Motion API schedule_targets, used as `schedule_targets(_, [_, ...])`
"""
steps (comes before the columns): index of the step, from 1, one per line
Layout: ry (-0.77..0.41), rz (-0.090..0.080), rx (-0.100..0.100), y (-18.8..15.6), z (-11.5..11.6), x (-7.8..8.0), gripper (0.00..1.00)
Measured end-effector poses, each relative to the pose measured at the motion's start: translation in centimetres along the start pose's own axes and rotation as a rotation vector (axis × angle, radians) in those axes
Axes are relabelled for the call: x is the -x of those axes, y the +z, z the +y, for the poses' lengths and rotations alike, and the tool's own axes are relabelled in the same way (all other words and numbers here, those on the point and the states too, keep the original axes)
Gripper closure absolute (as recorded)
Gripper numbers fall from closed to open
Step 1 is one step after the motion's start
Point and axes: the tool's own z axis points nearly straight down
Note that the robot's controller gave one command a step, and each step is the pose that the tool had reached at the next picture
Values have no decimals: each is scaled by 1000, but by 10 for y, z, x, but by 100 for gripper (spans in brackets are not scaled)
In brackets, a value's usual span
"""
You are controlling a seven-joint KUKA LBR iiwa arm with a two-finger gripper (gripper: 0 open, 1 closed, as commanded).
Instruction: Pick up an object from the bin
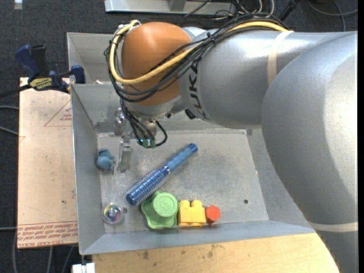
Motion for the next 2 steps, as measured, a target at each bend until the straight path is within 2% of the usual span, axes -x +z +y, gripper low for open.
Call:
schedule_targets(1, [-279, -2, -1, 119, -79, -67, 0])
schedule_targets(2, [-239, -13, 0, 85, -109, -46, 0])
